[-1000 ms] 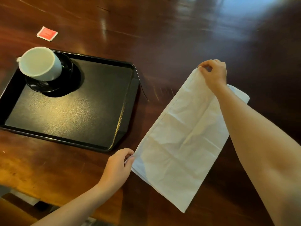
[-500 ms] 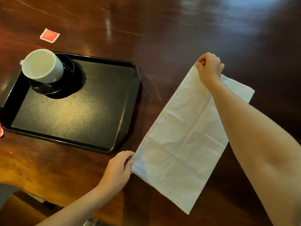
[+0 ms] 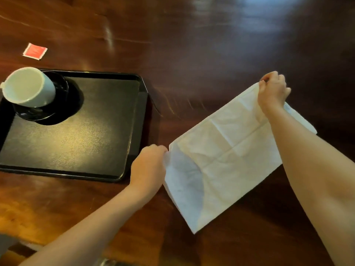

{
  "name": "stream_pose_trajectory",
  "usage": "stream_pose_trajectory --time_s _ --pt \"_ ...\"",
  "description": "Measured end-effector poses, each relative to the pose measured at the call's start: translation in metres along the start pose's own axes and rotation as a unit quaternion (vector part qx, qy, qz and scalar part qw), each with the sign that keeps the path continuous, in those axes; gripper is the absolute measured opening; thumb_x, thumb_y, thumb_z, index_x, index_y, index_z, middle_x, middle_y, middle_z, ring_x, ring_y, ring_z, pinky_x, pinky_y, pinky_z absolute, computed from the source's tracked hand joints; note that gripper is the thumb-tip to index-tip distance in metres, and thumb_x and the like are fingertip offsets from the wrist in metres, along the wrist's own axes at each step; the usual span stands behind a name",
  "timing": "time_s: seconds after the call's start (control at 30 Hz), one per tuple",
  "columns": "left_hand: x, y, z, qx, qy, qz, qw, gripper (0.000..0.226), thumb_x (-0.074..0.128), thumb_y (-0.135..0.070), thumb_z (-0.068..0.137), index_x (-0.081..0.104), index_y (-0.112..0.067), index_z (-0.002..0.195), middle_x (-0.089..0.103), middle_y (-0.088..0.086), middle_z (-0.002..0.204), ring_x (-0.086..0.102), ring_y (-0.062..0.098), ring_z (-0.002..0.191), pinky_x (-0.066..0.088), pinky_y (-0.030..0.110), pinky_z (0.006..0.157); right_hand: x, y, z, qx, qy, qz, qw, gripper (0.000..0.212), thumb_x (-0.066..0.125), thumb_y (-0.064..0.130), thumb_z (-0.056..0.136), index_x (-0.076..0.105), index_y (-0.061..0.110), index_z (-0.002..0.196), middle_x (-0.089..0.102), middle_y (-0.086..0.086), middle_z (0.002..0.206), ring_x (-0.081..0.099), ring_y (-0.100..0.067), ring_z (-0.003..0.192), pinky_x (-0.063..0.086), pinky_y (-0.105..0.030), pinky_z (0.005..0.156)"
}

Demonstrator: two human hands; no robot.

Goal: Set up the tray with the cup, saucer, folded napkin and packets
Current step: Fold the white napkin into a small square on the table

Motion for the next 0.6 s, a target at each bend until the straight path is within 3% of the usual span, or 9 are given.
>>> stream_pose_trajectory --time_s 0.1,0.23,0.37,0.47,0.53,0.6 --pt "-0.008 -0.029 0.060 0.071 -0.032 0.140 0.987 0.018 0.049 -0.007 0.090 0.066 -0.011 0.095 0.064 0.007 0.089 0.059 0.025 0.083 0.055 0.040 0.070 -0.021 -0.049 -0.013 0.058 -0.005 -0.027 0.998 0.021 0.042 0.019 0.095 0.053 0.009 0.111 0.052 -0.016 0.122 0.051 -0.034 0.110 0.030 -0.043 0.098" --pt "-0.012 -0.067 0.143 0.103 -0.038 0.265 0.958 0.021 0.045 0.001 0.090 0.061 -0.001 0.102 0.063 0.019 0.103 0.056 0.037 0.099 0.045 0.042 0.080 -0.049 -0.113 -0.045 0.134 -0.042 -0.082 0.987 0.026 0.040 0.018 0.095 0.052 0.004 0.114 0.053 -0.018 0.121 0.050 -0.035 0.112 0.032 -0.048 0.098" --pt "-0.011 -0.098 0.184 0.119 -0.062 0.291 0.947 0.022 0.047 0.000 0.088 0.058 -0.002 0.108 0.059 0.020 0.110 0.051 0.037 0.106 0.041 0.043 0.088 -0.064 -0.140 -0.067 0.136 -0.063 -0.115 0.982 0.023 0.039 0.017 0.094 0.053 0.004 0.109 0.055 -0.019 0.117 0.050 -0.037 0.109 0.034 -0.048 0.095" --pt "-0.003 -0.118 0.176 0.154 -0.110 0.230 0.955 0.038 0.045 0.000 0.085 0.048 -0.004 0.123 0.050 0.021 0.127 0.043 0.038 0.117 0.035 0.046 0.099 -0.070 -0.136 -0.069 0.152 -0.074 -0.132 0.977 0.027 0.045 0.018 0.093 0.051 0.002 0.114 0.050 -0.022 0.123 0.044 -0.039 0.116 0.032 -0.050 0.098" --pt "0.022 -0.140 0.144 0.221 -0.113 0.163 0.955 0.051 0.042 -0.002 0.088 0.036 -0.009 0.138 0.037 0.018 0.145 0.033 0.036 0.133 0.023 0.047 0.112 -0.060 -0.099 -0.071 0.080 -0.082 -0.092 0.989 0.036 0.047 0.020 0.092 0.048 0.002 0.123 0.048 -0.021 0.129 0.041 -0.039 0.121 0.030 -0.049 0.101" --pt "0.059 -0.156 0.107 0.274 -0.071 0.135 0.949 0.051 0.034 -0.009 0.096 0.025 -0.017 0.145 0.022 0.010 0.156 0.017 0.028 0.144 0.008 0.047 0.117 -0.034 -0.035 -0.087 -0.085 -0.041 -0.009 0.996 0.042 0.040 0.020 0.092 0.048 0.001 0.130 0.049 -0.020 0.135 0.043 -0.037 0.127 0.030 -0.046 0.106"
Point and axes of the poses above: each hand's wrist, its own z-axis towards the middle knuckle, its own x-axis out of the palm, y = z × x, the point moved 7 cm from there along z, towards the middle knuckle
